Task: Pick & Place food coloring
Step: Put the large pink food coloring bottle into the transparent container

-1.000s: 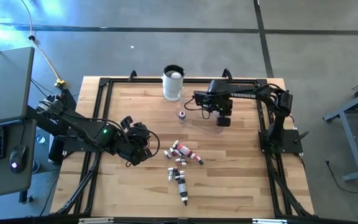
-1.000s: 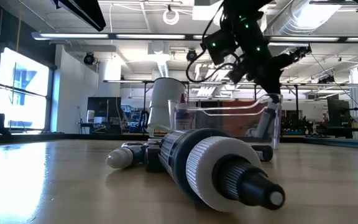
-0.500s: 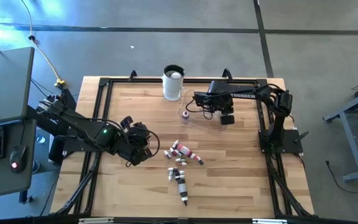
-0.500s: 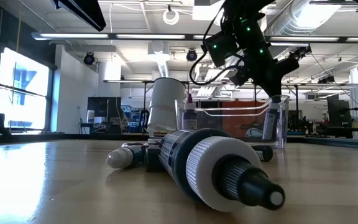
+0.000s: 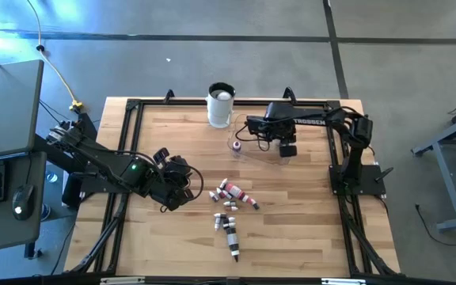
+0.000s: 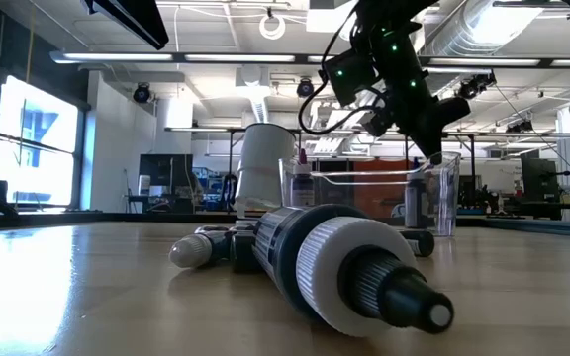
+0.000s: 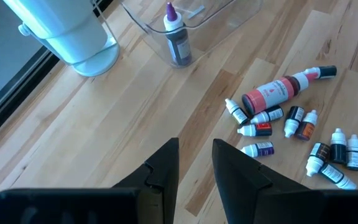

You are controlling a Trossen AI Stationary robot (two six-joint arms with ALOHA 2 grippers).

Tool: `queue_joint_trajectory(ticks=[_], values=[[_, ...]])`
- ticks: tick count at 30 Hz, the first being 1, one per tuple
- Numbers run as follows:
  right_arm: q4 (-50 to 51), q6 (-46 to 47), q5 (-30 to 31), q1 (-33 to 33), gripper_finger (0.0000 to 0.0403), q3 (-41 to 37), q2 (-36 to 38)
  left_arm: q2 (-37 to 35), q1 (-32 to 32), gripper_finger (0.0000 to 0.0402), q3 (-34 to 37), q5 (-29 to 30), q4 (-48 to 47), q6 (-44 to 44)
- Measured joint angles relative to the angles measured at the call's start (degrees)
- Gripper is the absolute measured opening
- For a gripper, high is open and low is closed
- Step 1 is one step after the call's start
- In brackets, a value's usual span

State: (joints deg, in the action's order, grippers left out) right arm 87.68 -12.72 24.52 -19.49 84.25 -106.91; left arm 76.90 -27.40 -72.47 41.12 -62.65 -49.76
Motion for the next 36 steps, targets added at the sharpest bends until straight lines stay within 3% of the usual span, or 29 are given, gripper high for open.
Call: queue_joint_trajectory(ticks=[5, 14, 18, 22, 26, 36], values=[[2.4, 3.1, 5.2, 0.0, 0.0068, 0.8, 0.0, 0.0, 0.0, 0.0095, 0.0, 0.0, 0.0, 0.0], [2.3, 6.9, 2.1, 3.9, 0.0058, 11.9, 3.7, 0.0, 0.0, 0.0095, 0.0, 0.2, -0.1, 0.0], [0.1, 10.6, -3.9, 8.6, 0.0040, 18.5, 5.5, -0.1, 0.0, 0.0095, 0.0, 0.0, -1.0, 0.0], [-8.0, 12.1, -12.0, 15.1, 0.0026, 20.2, 7.6, -1.2, 0.0, 0.0095, 0.0, -1.2, -2.8, 0.0], [-16.1, 16.9, -16.4, 22.5, 0.0026, 16.2, 10.0, -2.1, 0.0, 0.0095, -0.1, -1.4, -5.7, 0.0], [-40.3, 29.5, -7.9, 37.6, 0.0041, -5.8, 12.1, -6.0, -2.3, 0.0095, 0.0, -0.3, -11.4, -0.5]])
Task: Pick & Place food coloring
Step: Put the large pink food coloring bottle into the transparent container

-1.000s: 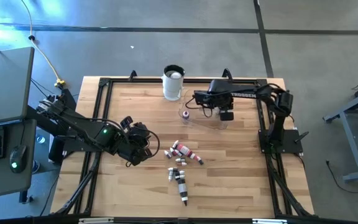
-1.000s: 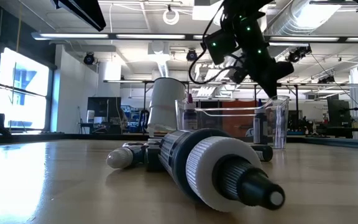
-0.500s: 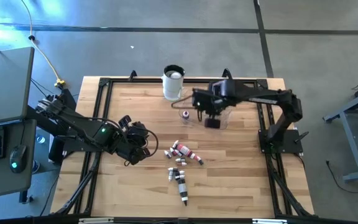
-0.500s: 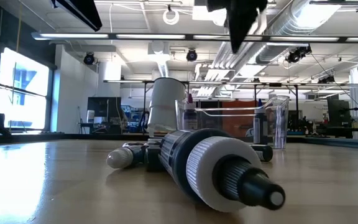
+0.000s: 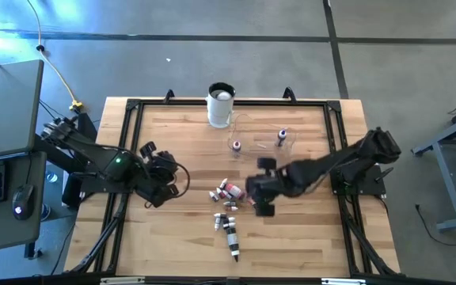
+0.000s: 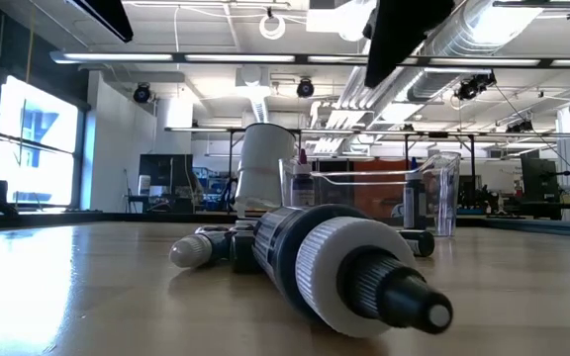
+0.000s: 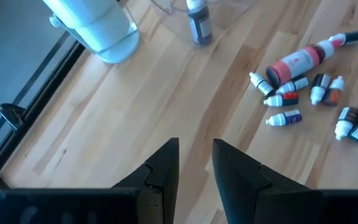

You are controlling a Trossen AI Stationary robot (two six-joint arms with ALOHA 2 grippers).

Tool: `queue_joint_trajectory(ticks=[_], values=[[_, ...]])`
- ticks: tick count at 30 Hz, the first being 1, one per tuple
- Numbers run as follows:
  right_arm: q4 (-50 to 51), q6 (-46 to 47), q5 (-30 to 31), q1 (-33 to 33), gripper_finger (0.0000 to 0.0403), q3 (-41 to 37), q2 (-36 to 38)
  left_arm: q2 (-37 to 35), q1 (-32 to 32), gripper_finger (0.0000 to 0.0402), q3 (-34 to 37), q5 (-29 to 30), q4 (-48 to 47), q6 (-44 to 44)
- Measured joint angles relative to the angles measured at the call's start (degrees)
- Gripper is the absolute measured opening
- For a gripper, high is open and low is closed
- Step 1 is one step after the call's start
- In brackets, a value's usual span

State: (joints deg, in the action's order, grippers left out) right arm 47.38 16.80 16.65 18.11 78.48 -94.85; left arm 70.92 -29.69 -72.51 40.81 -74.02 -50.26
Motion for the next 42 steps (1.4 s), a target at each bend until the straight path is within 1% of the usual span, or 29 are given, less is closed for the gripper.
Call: queue_joint_trajectory(ticks=[3, 6, 8, 9, 11, 13, 14, 15, 22, 25, 27, 31, 33, 36, 40, 42], values=[[-14.3, -0.3, 1.3, 2.3, 0.0035, -7.0, -0.1, -0.8, -0.8, 0.0095, 0.0, 1.1, 0.1, -0.2], [-30.2, -0.3, 3.9, 3.3, 0.0022, -13.7, -0.1, -1.0, -0.7, 0.0095, 0.0, 1.9, 0.1, -0.6], [-37.5, 0.2, 5.0, 3.3, 0.0011, -17.6, -0.1, -1.0, -0.7, 0.0095, 0.0, 2.2, 0.1, -1.0], [-39.6, 1.1, 4.3, 2.9, 0.0006, -19.1, -0.1, -1.0, -0.7, 0.0095, 0.0, 2.3, 0.2, -1.0], [-40.7, 4.8, -0.3, 1.6, 0.0003, -21.1, -0.1, -1.0, -0.7, 0.0095, 0.0, 2.4, 0.1, -1.0], [-40.8, 8.5, -5.7, 0.3, 0.0008, -22.8, -0.1, -1.0, -0.7, 0.0095, 0.0, 2.4, 0.3, -1.0], [-40.8, 9.7, -7.3, -0.1, 0.0014, -23.5, -0.1, -1.0, -0.7, 0.0095, 0.0, 2.7, 0.4, -1.0], [-40.8, 10.2, -8.2, -0.4, 0.0021, -24.0, -0.1, -1.0, -0.7, 0.0095, 0.0, 3.0, 0.6, -1.1], [-41.3, 10.7, -8.4, -0.9, 0.0085, -26.7, -0.1, -1.0, -0.7, 0.0095, 0.0, 4.2, 0.6, -2.1], [-41.1, 11.9, -7.4, -0.7, 0.0112, -27.5, -0.1, -1.0, -0.7, 0.0095, 0.0, 4.2, 0.6, -2.1], [-41.5, 11.7, -5.3, -0.2, 0.0126, -27.9, -0.1, -1.0, -0.7, 0.0095, 0.0, 4.2, 0.6, -2.1], [-42.6, 11.4, -0.2, 1.4, 0.0139, -28.9, -0.1, -1.0, -0.7, 0.0095, 0.0, 4.6, 0.5, -2.1], [-43.9, 11.5, 0.5, 2.2, 0.0140, -29.9, -0.1, -1.0, -0.7, 0.0095, 0.0, 4.6, 0.5, -2.1], [-50.4, 11.6, 2.2, 3.5, 0.0140, -32.9, -0.1, -1.0, -0.7, 0.0095, 0.0, 4.6, 0.5, -2.1], [-63.7, 10.0, 5.3, 4.9, 0.0140, -38.9, -0.1, -1.0, -0.7, 0.0095, 0.0, 4.6, 0.4, -2.1], [-67.5, 10.2, 6.9, 5.3, 0.0140, -41.9, -0.1, -1.0, -0.7, 0.0095, 0.0, 4.6, 0.4, -2.1]])
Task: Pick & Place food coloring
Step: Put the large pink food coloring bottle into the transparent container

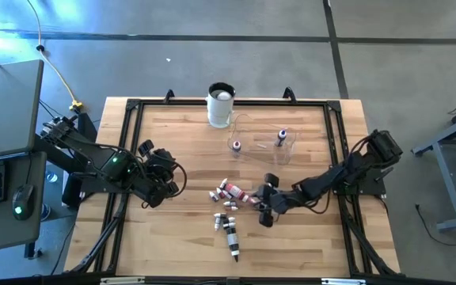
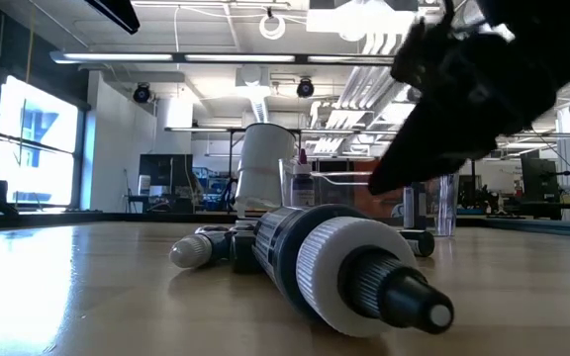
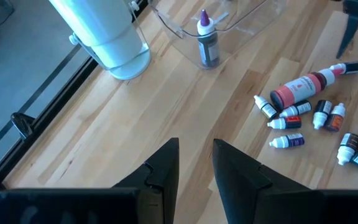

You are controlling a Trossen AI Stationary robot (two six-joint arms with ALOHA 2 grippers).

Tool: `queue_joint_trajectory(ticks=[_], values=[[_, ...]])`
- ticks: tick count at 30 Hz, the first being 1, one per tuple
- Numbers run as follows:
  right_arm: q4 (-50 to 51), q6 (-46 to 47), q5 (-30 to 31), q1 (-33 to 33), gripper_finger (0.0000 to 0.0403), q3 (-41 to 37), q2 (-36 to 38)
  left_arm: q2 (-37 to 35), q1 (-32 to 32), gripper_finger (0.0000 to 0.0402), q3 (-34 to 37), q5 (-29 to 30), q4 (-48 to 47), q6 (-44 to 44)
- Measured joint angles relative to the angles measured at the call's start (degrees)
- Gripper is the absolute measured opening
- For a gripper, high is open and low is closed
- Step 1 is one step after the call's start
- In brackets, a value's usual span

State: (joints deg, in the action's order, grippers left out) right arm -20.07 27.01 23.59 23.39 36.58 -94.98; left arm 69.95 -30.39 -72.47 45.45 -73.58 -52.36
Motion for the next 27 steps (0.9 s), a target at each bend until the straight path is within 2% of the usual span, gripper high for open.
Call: queue_joint_trajectory(ticks=[4, 8, 13, 19, 27], values=[[-4.8, 2.6, 1.6, 0.3, 0.0140, -4.5, 0.0, 0.0, 0.0, 0.0095, 0.0, 0.0, 0.0, 0.0], [-7.7, 2.6, 1.8, 0.3, 0.0140, -5.8, -0.5, 0.0, 0.0, 0.0095, 0.0, 0.2, 0.0, 0.0], [-9.4, 2.4, 0.6, 0.3, 0.0140, -3.3, -4.5, 0.0, 0.0, 0.0095, 0.0, 0.2, 0.0, 0.0], [-9.1, -2.0, 0.2, 0.3, 0.0140, 0.8, -10.2, 0.0, 0.0, 0.0095, 0.0, 0.2, 0.0, 0.0], [-5.7, 0.6, 3.2, -0.2, 0.0139, 1.7, -10.6, 0.0, 0.0, 0.0095, 0.0, 0.1, 0.0, 0.7]])
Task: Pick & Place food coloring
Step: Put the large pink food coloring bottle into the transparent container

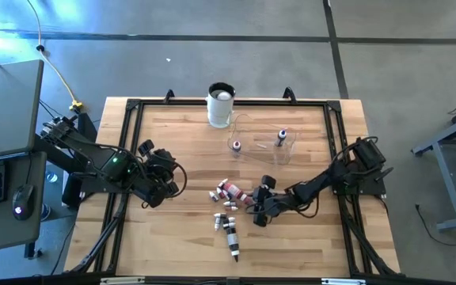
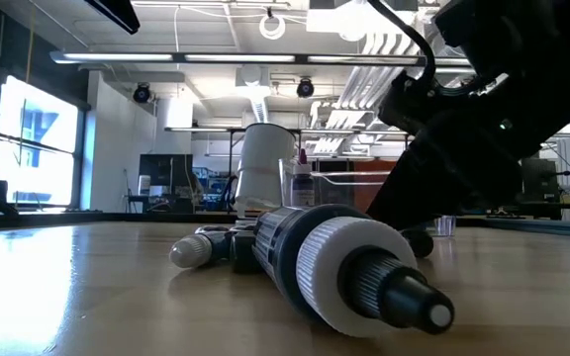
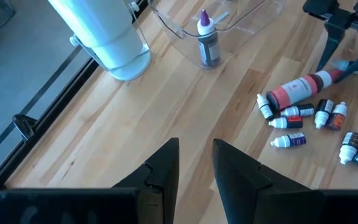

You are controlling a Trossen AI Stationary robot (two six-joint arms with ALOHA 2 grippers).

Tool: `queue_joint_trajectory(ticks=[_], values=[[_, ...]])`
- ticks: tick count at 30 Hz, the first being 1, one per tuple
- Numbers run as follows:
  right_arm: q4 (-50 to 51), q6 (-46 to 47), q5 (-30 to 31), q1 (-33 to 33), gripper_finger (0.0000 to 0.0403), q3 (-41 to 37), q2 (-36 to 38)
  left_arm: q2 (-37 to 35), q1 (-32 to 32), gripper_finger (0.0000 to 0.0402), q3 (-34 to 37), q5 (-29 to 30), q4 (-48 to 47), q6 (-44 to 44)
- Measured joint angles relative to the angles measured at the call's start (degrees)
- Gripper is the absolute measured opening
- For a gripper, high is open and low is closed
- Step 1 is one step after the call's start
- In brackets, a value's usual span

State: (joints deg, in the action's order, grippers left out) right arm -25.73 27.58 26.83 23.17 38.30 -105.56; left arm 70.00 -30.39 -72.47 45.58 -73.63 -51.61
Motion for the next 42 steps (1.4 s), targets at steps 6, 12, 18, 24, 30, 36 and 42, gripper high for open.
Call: queue_joint_trajectory(ticks=[6, 12, 18, 24, 30, 36, 42], values=[[0.3, 0.8, 0.0, 0.0, 0.0139, 0.0, 0.0, 0.0, 0.0, 0.0095, 0.0, 0.0, 0.1, 0.3], [0.4, 1.5, 1.6, 0.0, 0.0139, 0.0, 0.0, 0.0, 0.0, 0.0095, 0.0, 0.0, 0.1, 0.3], [0.8, 2.0, 1.9, 0.0, 0.0122, 0.0, 0.0, 0.0, 0.0, 0.0095, 0.0, 0.0, 0.1, 0.3], [0.8, 2.0, 1.8, 0.0, 0.0059, 0.0, 0.0, 0.0, 0.0, 0.0095, 0.0, 0.0, 0.1, 0.3], [0.7, 1.8, 2.0, 0.0, 0.0030, 0.0, 0.0, 0.0, 0.0, 0.0095, 0.0, 0.0, 0.1, 0.3], [0.7, -2.3, 5.5, 0.0, 0.0037, 0.0, 3.0, 0.0, 0.0, 0.0095, 0.0, 0.0, 0.1, 0.3], [2.6, -9.7, 7.9, 0.0, 0.0031, 0.0, 11.2, 0.0, 0.0, 0.0095, 0.0, 0.0, 0.1, 0.3]])
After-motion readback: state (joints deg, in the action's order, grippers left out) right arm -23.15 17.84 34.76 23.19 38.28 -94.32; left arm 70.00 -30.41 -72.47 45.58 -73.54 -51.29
